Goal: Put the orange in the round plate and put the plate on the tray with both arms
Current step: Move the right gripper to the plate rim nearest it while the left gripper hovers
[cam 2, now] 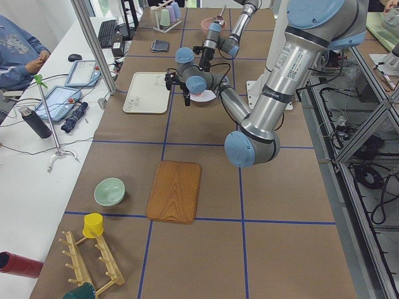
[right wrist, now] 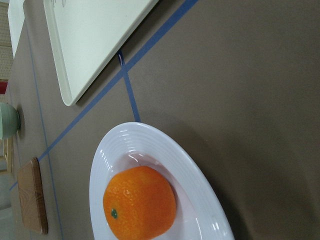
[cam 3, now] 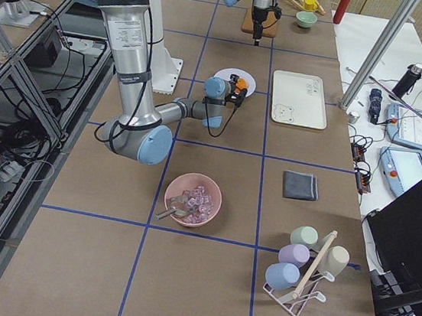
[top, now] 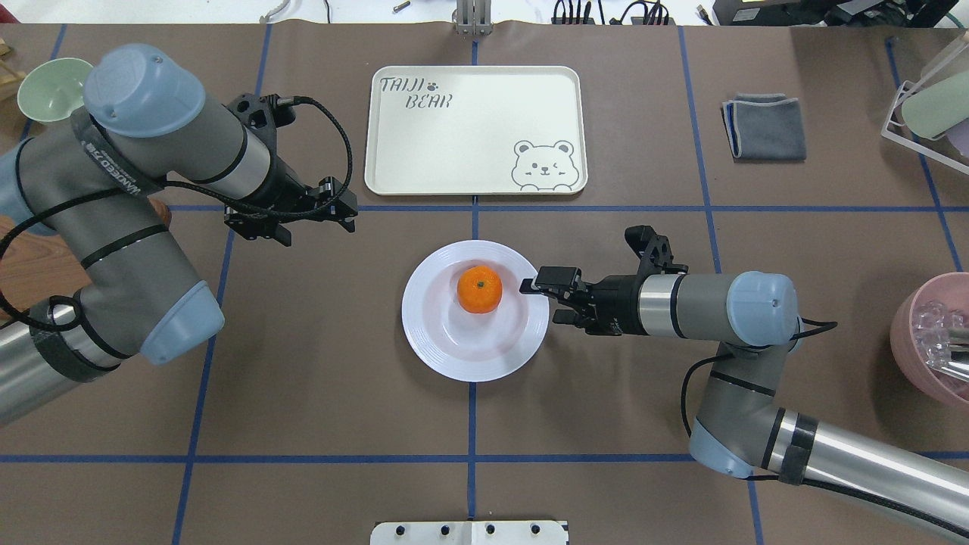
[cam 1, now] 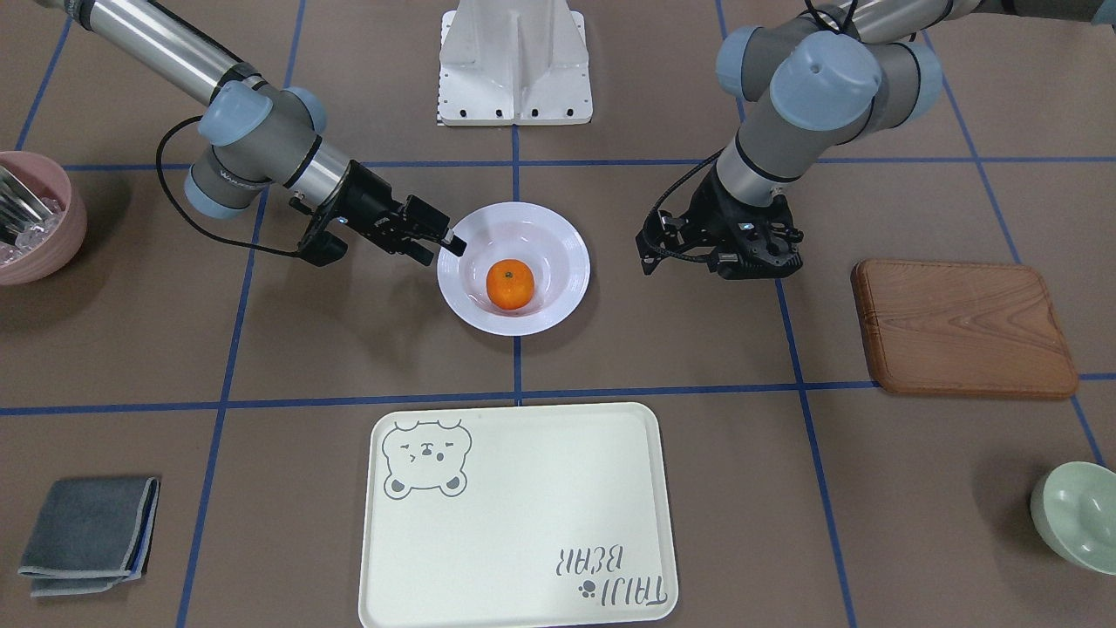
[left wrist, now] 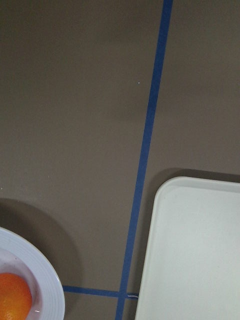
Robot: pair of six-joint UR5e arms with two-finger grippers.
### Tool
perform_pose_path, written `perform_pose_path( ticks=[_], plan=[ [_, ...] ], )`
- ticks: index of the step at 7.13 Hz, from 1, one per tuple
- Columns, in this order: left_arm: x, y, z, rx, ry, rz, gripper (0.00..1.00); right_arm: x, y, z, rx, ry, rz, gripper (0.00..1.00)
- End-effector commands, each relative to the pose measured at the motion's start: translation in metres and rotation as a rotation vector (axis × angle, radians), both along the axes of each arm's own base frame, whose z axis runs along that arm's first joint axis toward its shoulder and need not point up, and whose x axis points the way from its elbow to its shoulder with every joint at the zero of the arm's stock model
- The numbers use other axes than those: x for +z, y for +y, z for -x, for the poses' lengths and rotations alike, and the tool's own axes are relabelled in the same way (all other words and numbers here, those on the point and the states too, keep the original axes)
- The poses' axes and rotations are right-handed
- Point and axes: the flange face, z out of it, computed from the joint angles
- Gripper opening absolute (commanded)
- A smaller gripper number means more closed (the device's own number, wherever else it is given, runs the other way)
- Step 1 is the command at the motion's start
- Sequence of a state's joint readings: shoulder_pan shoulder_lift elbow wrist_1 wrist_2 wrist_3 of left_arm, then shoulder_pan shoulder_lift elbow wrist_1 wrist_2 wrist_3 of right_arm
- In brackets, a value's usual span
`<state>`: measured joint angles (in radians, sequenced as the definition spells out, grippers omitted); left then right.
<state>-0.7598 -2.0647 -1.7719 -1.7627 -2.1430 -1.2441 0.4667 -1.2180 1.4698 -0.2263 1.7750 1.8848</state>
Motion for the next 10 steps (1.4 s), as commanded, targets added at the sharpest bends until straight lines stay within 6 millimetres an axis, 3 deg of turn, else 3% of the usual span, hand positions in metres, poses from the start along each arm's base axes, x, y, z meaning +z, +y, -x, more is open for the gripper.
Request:
perform_pose_path(
  ticks=[1, 4, 10],
  plan=[
    [-0.001, -0.001, 0.003, -0.005, 0.002, -0.001, 0.98, 0.001, 0.007, 0.012, 0.009, -0.002, 0.021, 0.93],
    [-0.003, -0.002, 0.006, -0.01, 0.004, -0.003, 0.98, -0.004, 0.007, 0.018, 0.014, -0.027, 0.088, 0.79],
    [-0.013, -0.003, 0.022, -0.025, 0.019, -0.011, 0.98, -0.004, 0.013, 0.028, 0.028, -0.028, 0.1, 0.83]
  ],
)
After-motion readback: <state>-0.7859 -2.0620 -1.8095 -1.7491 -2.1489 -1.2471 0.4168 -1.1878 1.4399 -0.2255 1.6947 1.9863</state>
